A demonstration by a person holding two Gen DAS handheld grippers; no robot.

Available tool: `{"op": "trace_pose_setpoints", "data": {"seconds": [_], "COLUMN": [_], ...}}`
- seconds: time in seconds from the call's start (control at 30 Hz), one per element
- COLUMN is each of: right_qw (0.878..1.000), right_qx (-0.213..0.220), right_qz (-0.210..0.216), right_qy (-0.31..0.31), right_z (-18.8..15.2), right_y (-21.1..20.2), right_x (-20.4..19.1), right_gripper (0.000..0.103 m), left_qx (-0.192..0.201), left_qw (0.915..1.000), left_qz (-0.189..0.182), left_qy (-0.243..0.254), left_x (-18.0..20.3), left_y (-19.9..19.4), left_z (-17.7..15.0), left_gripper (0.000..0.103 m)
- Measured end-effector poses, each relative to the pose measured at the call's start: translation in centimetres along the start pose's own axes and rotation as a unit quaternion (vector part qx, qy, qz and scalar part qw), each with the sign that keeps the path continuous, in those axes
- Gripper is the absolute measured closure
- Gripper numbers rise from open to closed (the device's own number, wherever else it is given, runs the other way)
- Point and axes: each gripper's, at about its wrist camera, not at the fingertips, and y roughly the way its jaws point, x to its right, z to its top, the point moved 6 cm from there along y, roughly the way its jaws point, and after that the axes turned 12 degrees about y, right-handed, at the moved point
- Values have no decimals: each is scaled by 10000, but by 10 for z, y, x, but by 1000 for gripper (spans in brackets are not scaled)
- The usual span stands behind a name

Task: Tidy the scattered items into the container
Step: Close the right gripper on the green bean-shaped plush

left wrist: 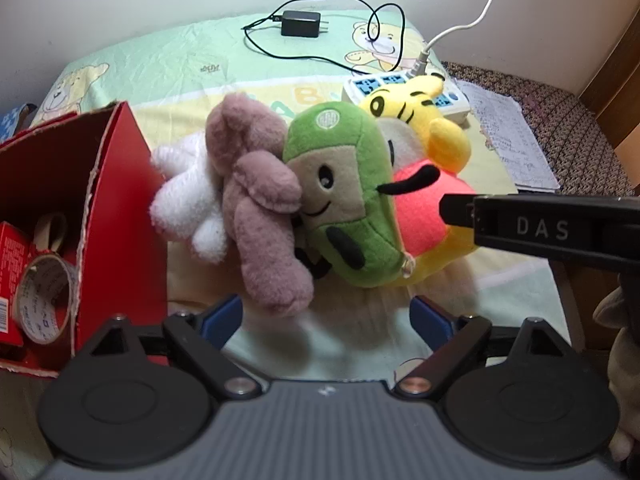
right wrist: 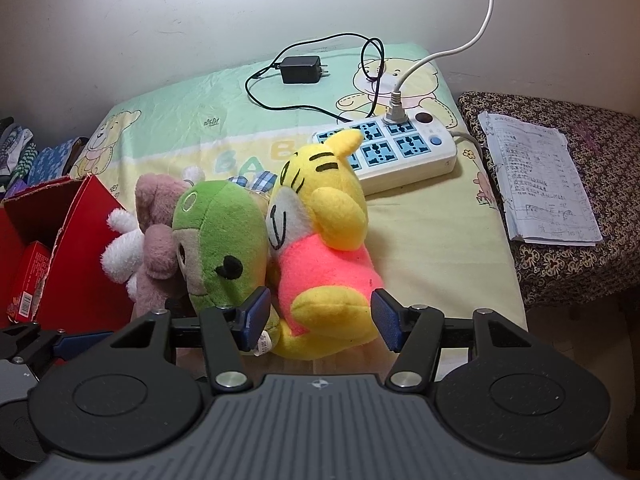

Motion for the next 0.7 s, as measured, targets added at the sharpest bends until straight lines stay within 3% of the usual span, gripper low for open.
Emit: {"op": "trace_pose_setpoints", "data": {"seconds": [0.3,0.6,0.7], "right_qw": [9993,9949,9921], "right_qx": [116,-234,-324], "right_qz": [357,963,1201], "right_qy": [66,159,172], "right_z": [19,19,21], "right_y": [-3,15,19], "right_x": [-2,-9,-16], "right_gripper": [44,44,42], "left_qx": [271,371,321], "left_qw": [9994,9978,9983], "left_qz": [-194,-542,-488], "left_qy": [64,-7,33], "left_x": [1,2,6], "left_y": [3,15,24], "left_z": [15,21,23], "left_gripper": [10,15,15]}}
